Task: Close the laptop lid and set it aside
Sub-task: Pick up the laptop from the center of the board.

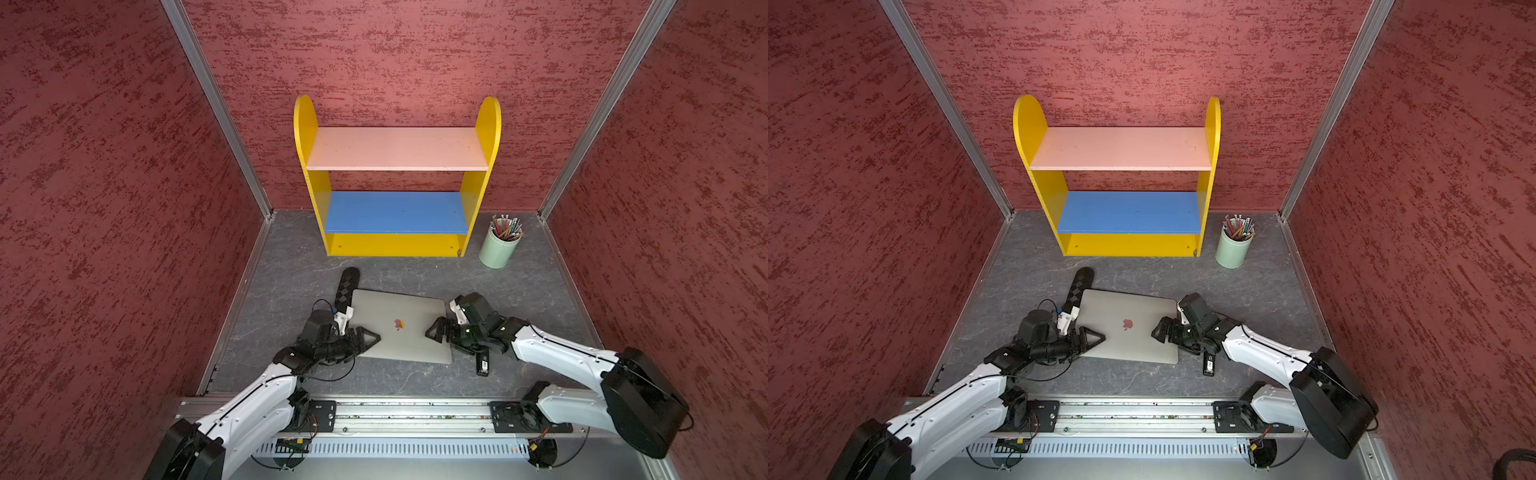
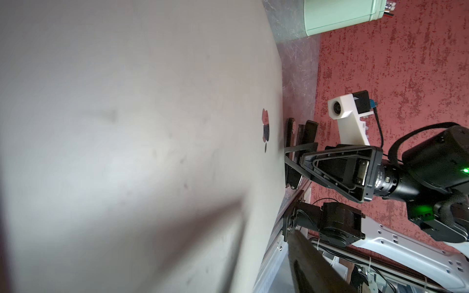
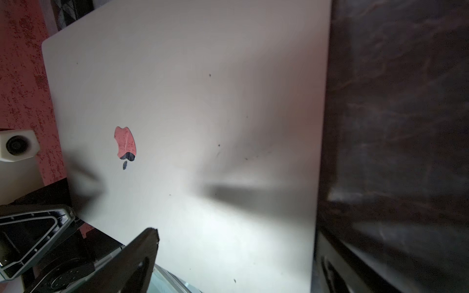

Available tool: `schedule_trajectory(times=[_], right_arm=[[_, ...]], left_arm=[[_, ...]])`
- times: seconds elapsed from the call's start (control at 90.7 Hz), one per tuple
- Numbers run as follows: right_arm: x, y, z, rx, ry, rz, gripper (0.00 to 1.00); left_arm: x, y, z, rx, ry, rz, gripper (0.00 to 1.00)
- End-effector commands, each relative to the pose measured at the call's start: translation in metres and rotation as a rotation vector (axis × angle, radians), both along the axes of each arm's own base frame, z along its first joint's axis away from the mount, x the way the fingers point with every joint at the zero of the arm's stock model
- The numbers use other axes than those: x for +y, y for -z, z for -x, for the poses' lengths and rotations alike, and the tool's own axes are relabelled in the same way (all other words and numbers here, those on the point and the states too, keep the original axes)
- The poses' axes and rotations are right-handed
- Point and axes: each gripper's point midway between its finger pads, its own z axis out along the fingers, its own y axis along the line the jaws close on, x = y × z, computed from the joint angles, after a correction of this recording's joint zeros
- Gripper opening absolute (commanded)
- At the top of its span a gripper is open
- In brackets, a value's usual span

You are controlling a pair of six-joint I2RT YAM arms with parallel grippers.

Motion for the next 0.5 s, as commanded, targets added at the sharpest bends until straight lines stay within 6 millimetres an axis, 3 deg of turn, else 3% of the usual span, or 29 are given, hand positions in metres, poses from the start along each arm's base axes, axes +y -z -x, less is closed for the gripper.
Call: schedule_trajectory(times=[0.0, 0.485], right_arm=[[0.023, -0.036, -0.002, -0.065, -0.066, -0.151, 0.98], [0.022, -0.06, -0.004, -0.121, -0.056, -0.201, 0.98]], left_arm=[[-0.012, -0.03, 0.001, -0.085, 0.062, 0.1, 0.67], [-0.015, -0.067, -0.003, -0.125, 0.015, 0.237, 0.39]])
